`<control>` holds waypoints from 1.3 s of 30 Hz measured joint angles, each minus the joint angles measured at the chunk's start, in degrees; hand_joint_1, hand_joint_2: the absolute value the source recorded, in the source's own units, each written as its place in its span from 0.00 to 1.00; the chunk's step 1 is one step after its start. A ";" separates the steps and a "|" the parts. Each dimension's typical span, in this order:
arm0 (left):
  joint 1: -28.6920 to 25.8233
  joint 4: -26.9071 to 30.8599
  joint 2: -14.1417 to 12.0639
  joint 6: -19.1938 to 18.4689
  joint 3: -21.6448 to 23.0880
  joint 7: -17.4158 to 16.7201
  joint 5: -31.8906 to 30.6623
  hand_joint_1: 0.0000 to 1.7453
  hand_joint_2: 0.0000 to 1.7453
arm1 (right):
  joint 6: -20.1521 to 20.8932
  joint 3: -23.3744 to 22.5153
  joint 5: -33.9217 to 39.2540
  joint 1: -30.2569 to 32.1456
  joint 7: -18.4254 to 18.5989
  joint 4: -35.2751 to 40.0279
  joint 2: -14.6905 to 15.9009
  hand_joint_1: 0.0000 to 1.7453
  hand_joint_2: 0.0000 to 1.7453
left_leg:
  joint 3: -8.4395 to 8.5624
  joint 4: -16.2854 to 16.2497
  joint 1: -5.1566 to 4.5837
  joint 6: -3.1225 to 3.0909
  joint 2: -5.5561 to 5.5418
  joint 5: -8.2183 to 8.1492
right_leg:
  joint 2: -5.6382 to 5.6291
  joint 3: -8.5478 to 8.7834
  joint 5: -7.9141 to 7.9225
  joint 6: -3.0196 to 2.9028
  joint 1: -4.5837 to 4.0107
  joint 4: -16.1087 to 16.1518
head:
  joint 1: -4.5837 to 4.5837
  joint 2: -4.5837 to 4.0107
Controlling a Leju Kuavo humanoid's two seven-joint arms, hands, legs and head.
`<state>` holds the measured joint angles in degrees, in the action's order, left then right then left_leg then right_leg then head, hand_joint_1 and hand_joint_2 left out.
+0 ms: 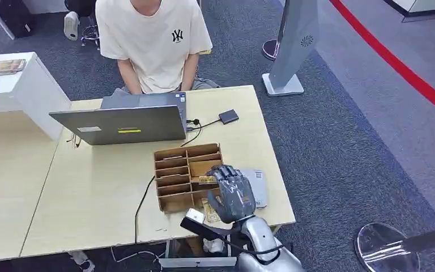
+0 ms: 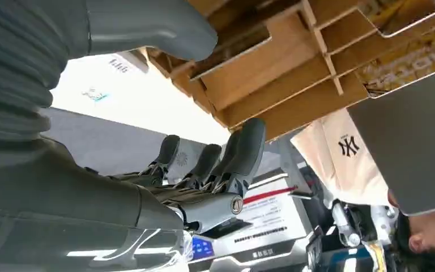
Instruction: Pass the card to the sensor for recognition and then transmit it.
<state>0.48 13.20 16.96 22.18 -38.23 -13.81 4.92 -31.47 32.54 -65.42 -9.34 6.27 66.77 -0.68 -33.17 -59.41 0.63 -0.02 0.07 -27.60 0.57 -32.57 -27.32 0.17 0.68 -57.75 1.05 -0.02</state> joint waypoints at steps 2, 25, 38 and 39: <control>-0.01 0.00 0.00 -0.11 -0.07 0.00 -0.35 0.00 0.00 | -0.02 0.00 -0.02 -0.52 0.02 -0.59 0.04 0.39 1.00 | 0.00 0.00 0.00 0.00 0.00 0.00 | -0.01 0.00 0.02 -0.01 0.00 0.00 | 0.00 0.00; -0.07 0.00 0.00 -0.57 -0.48 -0.04 -1.51 0.00 0.00 | 0.07 0.00 0.26 -2.57 0.72 -4.24 0.15 0.42 1.00 | 0.00 0.00 0.00 0.01 0.00 0.01 | -0.01 0.00 0.03 -0.03 0.00 0.00 | 0.00 0.00; -0.08 0.00 0.00 -0.61 -0.55 -0.07 -1.86 0.00 0.00 | 0.11 -0.02 0.90 -2.95 1.05 -6.05 0.15 0.40 1.00 | 0.00 0.00 0.00 0.01 0.00 0.01 | -0.01 0.00 0.03 -0.03 0.00 0.00 | 0.00 0.00; -0.08 0.00 0.00 -0.61 -0.55 -0.07 -1.88 0.00 0.00 | 0.11 -0.04 0.90 -3.02 1.14 -6.21 0.15 0.40 1.00 | 0.00 0.00 0.00 0.01 0.00 0.01 | -0.01 0.00 0.04 -0.03 0.00 0.00 | 0.00 0.00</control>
<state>0.40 13.20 16.96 21.57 -38.77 -13.88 3.04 -31.36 32.50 -64.52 -12.35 7.41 60.56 -0.52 -33.17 -59.41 0.63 -0.01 0.07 -27.60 0.56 -32.58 -27.28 0.15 0.68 -57.75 1.05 -0.02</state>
